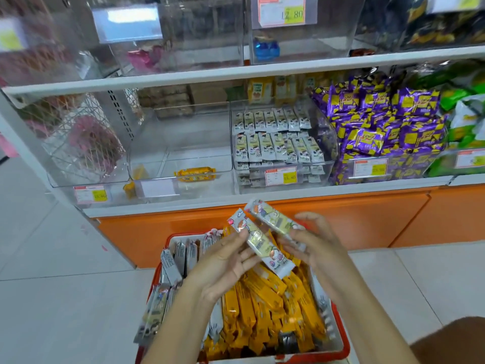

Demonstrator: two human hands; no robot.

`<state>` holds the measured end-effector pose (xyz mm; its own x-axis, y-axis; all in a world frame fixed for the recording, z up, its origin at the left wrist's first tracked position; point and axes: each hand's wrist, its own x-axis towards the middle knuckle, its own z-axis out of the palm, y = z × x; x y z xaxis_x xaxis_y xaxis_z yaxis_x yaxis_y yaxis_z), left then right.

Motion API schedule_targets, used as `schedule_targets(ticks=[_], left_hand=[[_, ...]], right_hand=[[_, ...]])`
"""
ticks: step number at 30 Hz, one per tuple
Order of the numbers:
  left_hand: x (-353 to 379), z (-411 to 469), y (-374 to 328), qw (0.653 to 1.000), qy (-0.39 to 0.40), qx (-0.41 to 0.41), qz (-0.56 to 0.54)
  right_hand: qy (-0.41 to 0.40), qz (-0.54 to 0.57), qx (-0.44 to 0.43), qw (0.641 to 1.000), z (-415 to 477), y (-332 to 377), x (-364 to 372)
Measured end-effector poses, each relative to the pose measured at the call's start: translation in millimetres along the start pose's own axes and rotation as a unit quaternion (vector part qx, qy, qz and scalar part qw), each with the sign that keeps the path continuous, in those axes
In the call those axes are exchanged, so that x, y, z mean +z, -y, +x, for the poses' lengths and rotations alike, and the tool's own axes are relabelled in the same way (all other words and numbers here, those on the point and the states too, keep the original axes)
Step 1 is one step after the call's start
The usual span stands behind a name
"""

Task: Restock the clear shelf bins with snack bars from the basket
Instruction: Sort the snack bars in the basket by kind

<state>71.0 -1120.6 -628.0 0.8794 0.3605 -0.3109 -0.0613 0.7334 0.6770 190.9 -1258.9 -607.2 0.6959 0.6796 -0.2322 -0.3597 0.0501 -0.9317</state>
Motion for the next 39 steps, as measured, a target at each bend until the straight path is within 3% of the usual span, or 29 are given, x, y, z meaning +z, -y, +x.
schedule_targets(ticks=[7,15,17,20,23,25,26,28,30,33,36,39], left_hand=[[2,20,-10,1.0,-0.015,0.014,-0.016],[11,43,-21,0.998,-0.063,0.017,0.014],[19,50,-26,0.997,-0.074,0.017,0.012],[42,62,-41,0.995,-0.077,0.039,0.052],[64,72,-64,0.984,-0.054,0.095,0.138],[75,81,-83,0.937,-0.069,0.152,0.306],[76,87,-91,0.886,-0.1,0.186,0.413],[74,100,-104,0.738,-0.164,0.259,0.601],[68,114,-109,0.611,-0.141,0.279,0.727],[59,132,-106,0.478,-0.063,0.206,0.851],[48,142,-101,0.433,-0.053,0.154,0.887],[38,147,-96,0.424,-0.059,0.142,0.893]], right_hand=[[0.066,-0.128,-0.03,0.989,13,-3,-3],[0.073,-0.209,-0.082,0.972,31,0,-2],[0.047,-0.263,-0.115,0.957,34,6,5],[-0.017,-0.383,-0.182,0.906,44,24,16],[-0.068,-0.4,-0.212,0.889,65,52,20],[-0.118,-0.406,-0.223,0.878,90,73,15],[-0.142,-0.419,-0.227,0.868,105,84,12],[-0.175,-0.459,-0.214,0.845,139,98,4],[-0.183,-0.51,-0.176,0.822,173,103,-2],[-0.166,-0.572,-0.12,0.794,211,97,-5],[-0.158,-0.608,-0.123,0.768,226,80,-1],[-0.158,-0.628,-0.177,0.741,225,60,5]])
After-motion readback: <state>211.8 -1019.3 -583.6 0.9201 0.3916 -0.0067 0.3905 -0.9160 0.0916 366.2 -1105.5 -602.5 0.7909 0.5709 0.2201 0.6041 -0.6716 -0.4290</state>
